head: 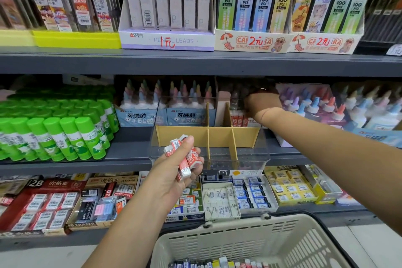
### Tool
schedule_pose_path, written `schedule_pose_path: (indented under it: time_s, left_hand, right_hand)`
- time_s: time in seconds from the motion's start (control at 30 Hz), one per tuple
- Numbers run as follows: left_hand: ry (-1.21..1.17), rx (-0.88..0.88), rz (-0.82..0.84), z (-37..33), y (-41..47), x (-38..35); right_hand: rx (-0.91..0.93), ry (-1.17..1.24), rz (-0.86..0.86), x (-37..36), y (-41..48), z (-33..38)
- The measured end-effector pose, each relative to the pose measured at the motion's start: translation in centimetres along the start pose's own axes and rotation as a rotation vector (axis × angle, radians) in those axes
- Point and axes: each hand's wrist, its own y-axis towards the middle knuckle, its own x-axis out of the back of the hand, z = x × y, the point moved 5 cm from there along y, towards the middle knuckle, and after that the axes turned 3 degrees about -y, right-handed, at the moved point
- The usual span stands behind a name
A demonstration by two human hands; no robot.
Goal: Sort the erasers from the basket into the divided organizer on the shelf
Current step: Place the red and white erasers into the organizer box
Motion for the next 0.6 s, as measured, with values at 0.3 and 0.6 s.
schedule_pose_path:
  time_s: [0.3, 0.6]
  left_hand:
    - [-0.097, 0.055, 0.072, 0.3, -0.2, -0.5]
    - [-0.019, 0.05, 0.074, 0.5, -0.8, -1.0]
  right_hand:
    - [-0.004, 0.196, 0.008, 2.9, -2.6, -0.5]
    - [0.454, 1.368, 0.436, 7.6, -11.9, 8.2]
